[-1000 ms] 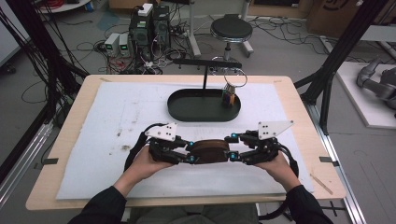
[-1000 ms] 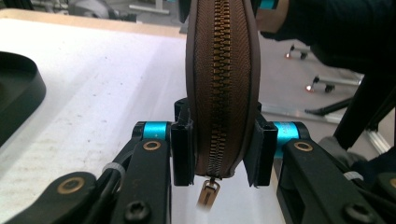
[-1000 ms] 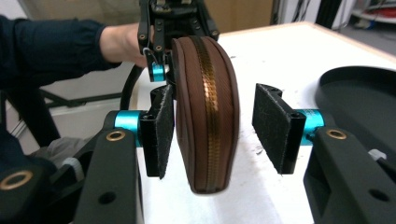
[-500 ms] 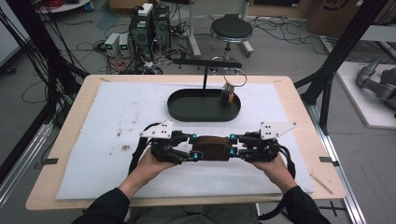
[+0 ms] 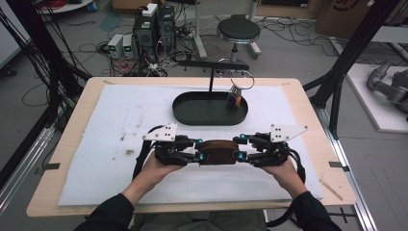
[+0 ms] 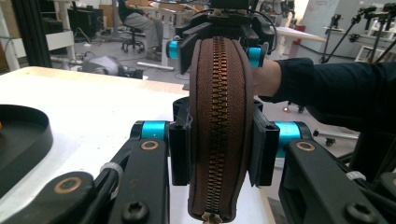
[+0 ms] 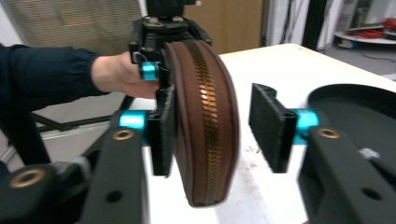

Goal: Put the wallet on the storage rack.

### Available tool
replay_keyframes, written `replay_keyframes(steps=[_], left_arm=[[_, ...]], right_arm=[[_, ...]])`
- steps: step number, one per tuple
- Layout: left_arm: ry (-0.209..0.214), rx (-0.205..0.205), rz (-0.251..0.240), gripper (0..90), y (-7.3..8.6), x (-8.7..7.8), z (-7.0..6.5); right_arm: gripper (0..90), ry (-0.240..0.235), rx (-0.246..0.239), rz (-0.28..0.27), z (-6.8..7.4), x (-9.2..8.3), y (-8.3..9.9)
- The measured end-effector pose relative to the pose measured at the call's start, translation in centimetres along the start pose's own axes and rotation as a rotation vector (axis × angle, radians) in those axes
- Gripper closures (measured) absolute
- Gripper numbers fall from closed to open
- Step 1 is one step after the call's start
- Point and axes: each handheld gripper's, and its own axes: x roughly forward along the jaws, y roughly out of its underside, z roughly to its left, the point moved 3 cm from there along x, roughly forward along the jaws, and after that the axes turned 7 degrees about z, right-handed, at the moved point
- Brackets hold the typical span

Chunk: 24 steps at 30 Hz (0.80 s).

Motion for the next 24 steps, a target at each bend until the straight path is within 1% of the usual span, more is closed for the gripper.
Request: replay_keyframes(steps=[2,3,4,6,7,8,10,12,17,20,23,24], left_arm=[[-0.015,0.0,-0.001,66.6,-0.1,-0.1,0.1],[-0.02,0.003,0.003,66.6,-0.1,-0.2,0.2],[-0.034,0.002,0.004,66.6,-0.2,-0.3,0.4],[-0.051,0.004,-0.008,66.7,-0.3,-0.6,0.7],[-0.062,0.0,-0.002,66.8,-0.4,-0.7,0.8],[-0.073,-0.006,0.001,66.7,-0.6,-0.8,1.0],[-0.094,-0.003,-0.003,66.8,-0.8,-1.0,1.4],[-0.117,-0.01,-0.012,66.8,-0.9,-1.2,1.7],[-0.173,-0.023,-0.011,66.9,-1.1,-1.5,2.8],[-0.212,-0.035,-0.022,67.0,-1.1,-1.6,3.5],[-0.235,-0.05,-0.027,67.0,-1.1,-1.6,4.5],[-0.244,-0.055,-0.034,67.0,-1.1,-1.6,4.8]], right_arm=[[42.8,0.03,0.007,0.004,-0.3,-0.3,0.1],[40.8,0.052,0.008,0.006,-0.5,-0.5,0.2],[40.3,0.066,0.013,0.008,-0.7,-0.7,0.3],[39.3,0.118,0.018,0.01,-1.2,-1.3,0.5],[38.8,0.141,0.024,0.011,-1.5,-1.7,0.7],[38.7,0.162,0.034,0.01,-1.7,-2.1,0.8],[38.5,0.215,0.049,0.006,-2.2,-2.9,1.0],[38.6,0.252,0.054,0.0,-2.5,-3.5,1.2],[38.4,0.377,0.073,-0.006,-3.4,-5.0,1.8],[38.3,0.475,0.106,0.009,-4.1,-5.6,2.3],[38.4,0.545,0.133,0.021,-4.6,-6.0,2.8],[38.3,0.559,0.145,0.017,-4.7,-6.1,3.0]])
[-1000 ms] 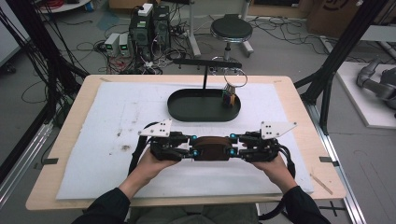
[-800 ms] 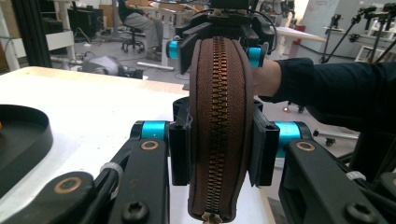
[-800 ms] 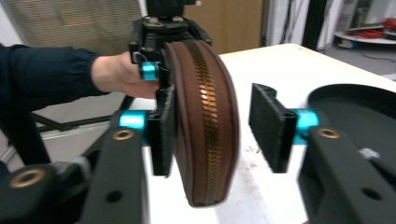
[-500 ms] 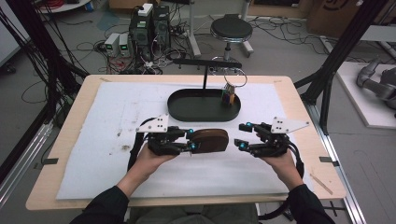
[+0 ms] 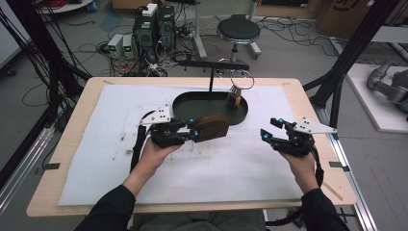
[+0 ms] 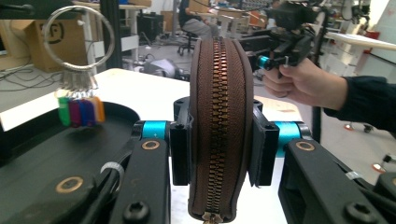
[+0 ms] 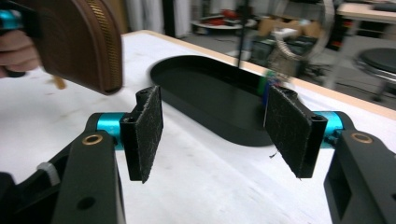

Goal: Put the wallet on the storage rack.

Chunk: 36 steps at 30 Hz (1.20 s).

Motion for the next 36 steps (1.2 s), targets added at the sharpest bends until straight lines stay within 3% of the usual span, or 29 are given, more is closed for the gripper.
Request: replay_keyframes(steps=[6,21,26,32,36], left_arm=[[-0.058,-0.037,-0.014,67.1,0.2,0.7,2.0],[-0.18,-0.093,0.015,67.1,0.1,2.8,6.3],[-0.206,-0.132,0.045,67.1,0.5,3.5,7.6],[-0.211,-0.155,0.086,67.1,1.2,4.8,8.5],[-0.203,-0.193,0.099,67.1,1.7,5.8,9.3]], right_arm=[[38.3,0.036,0.018,-0.001,-0.7,-0.2,0.4],[37.9,0.047,0.03,0.002,-1.2,-0.2,0.7],[37.9,0.047,0.031,0.003,-1.2,-0.2,0.7],[38.1,0.049,0.03,0.0,-1.3,-0.2,0.7],[38.1,0.048,0.035,-0.002,-1.3,-0.3,0.7]])
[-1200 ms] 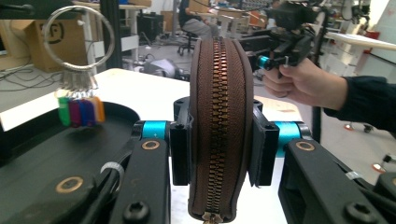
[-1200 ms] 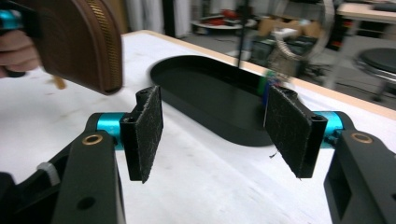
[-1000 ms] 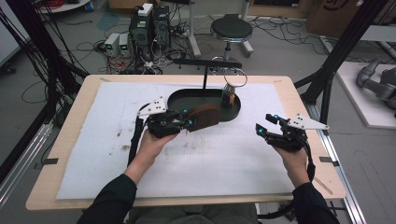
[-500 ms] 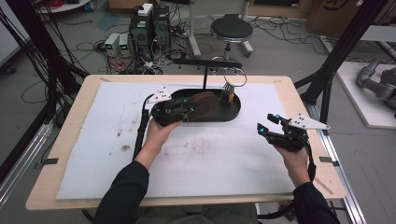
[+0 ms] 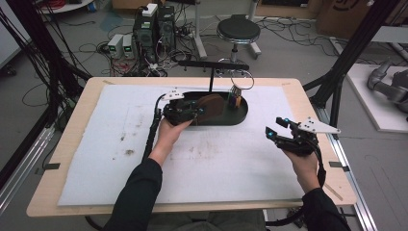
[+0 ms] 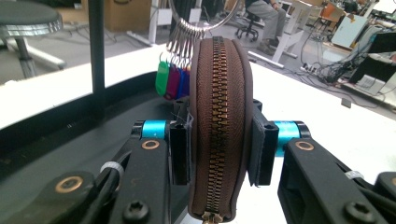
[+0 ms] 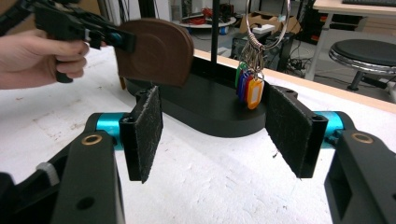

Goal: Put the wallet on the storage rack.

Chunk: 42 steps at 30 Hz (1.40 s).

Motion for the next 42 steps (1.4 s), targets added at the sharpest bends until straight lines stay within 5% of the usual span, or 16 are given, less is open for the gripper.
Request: replay_keyframes(steps=[15,23,31,35,39,42], left_arm=[[-0.105,-0.046,0.054,67.1,0.7,2.9,2.4],[-0.098,-0.073,0.014,66.7,1.2,3.2,3.2],[-0.12,-0.046,0.052,64.5,1.4,3.3,3.2],[-0.171,-0.045,0.073,53.9,1.3,3.1,3.2],[-0.269,-0.024,0.11,36.5,0.9,2.4,3.2],[-0.346,0.023,0.142,32.0,0.3,1.5,2.9]], right_arm=[[38.1,0.0,-0.002,0.001,-0.1,-0.1,0.1],[38.2,-0.001,-0.003,0.002,0.0,-0.1,0.1],[38.2,-0.005,-0.006,0.0,0.0,-0.2,0.1],[38.2,-0.005,-0.01,-0.001,0.0,-0.2,0.1],[38.2,-0.005,-0.011,0.0,-0.1,-0.2,0.1],[38.2,-0.004,-0.006,-0.001,-0.1,-0.3,0.1]])
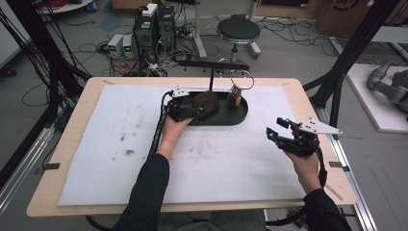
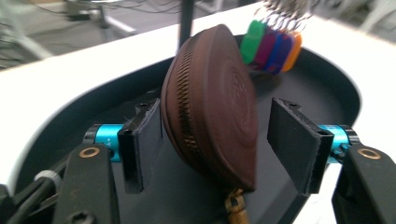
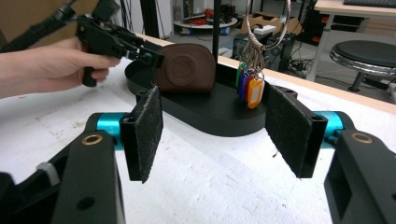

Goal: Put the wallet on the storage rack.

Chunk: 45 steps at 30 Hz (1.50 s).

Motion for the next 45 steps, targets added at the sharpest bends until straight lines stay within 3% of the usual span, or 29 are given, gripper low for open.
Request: replay_keyframes(steps=[2,9,14,21,29,32,37,39,45], left_arm=[[-0.013,0.015,-0.006,30.3,-0.5,-1.0,-0.1],[0.054,0.025,-0.048,30.0,-1.7,-4.6,-0.7],[0.08,0.056,-0.116,29.2,-1.2,-8.1,-1.3],[0.092,0.086,-0.11,27.7,1.1,-11.8,-1.5],[0.137,0.087,-0.105,26.4,4.5,-15.6,-1.5],[0.134,0.082,-0.1,26.4,5.8,-16.8,-1.3],[0.103,0.081,-0.112,26.4,7.8,-18.1,-0.7],[0.103,0.059,-0.117,26.2,8.5,-18.4,-0.3],[0.087,0.044,-0.137,26.1,9.3,-18.9,0.4]], right_arm=[[38.2,0.002,0.003,0.0,-0.1,-0.1,0.0],[37.8,0.011,0.012,-0.002,-0.3,-0.3,0.1],[37.1,0.017,0.022,-0.007,-0.7,-0.6,0.2],[33.7,0.002,0.027,0.002,-0.7,-0.5,0.2],[27.9,-0.009,0.028,0.016,-0.7,-0.1,0.3],[25.6,-0.011,0.031,0.02,-0.8,-0.1,0.4],[22.0,-0.003,0.035,0.037,-1.0,-0.1,0.6],[22.0,0.002,0.035,0.039,-1.0,-0.1,0.7],[21.8,0.015,0.033,0.047,-1.2,-0.5,1.1]])
